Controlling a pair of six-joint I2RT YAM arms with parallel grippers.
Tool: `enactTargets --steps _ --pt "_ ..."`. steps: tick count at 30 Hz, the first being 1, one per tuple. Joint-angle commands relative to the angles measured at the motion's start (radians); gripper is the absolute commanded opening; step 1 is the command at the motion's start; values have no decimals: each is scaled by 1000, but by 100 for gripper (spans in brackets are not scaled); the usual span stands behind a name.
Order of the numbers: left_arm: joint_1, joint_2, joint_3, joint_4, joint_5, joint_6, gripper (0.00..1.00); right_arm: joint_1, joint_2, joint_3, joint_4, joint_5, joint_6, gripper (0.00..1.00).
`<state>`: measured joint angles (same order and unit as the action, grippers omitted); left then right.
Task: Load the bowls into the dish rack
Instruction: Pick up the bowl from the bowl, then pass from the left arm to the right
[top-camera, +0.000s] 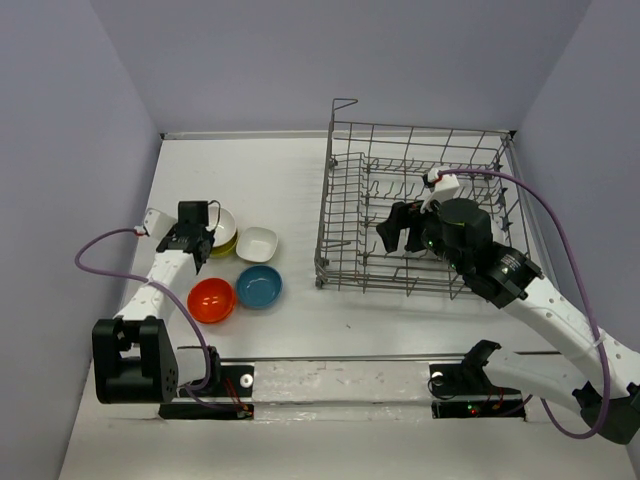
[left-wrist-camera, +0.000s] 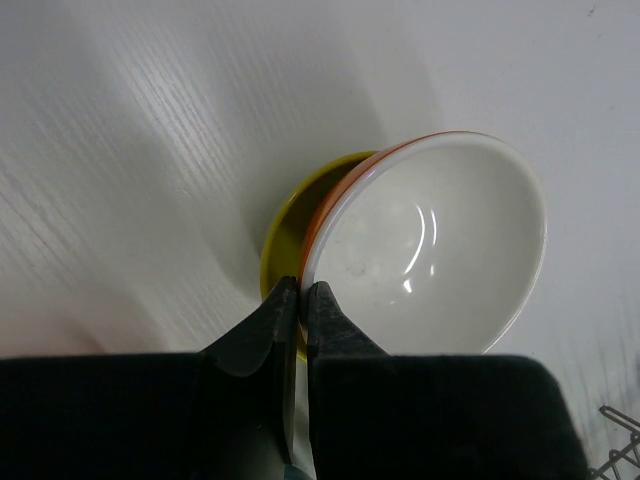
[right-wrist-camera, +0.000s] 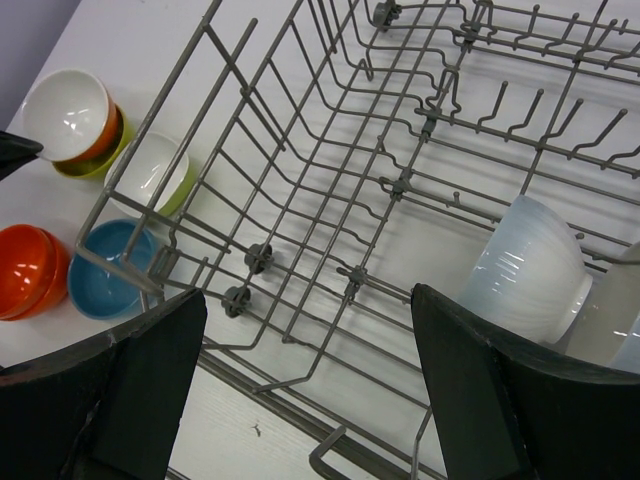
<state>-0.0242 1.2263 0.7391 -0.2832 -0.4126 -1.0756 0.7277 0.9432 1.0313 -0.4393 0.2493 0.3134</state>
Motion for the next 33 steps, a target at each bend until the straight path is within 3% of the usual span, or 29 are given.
enactTargets --steps 1,10,23,33 --pt "3 -42 57 4 -17 29 3 7 -4 -5 53 -12 -2 89" --pt "3 -73 103 9 8 104 0 7 -3 -5 53 -15 0 88" --pt "3 -171 198 42 136 335 0 7 -9 3 51 -5 -2 89" --pt "3 -228 342 50 351 520 0 7 -14 26 51 13 12 88"
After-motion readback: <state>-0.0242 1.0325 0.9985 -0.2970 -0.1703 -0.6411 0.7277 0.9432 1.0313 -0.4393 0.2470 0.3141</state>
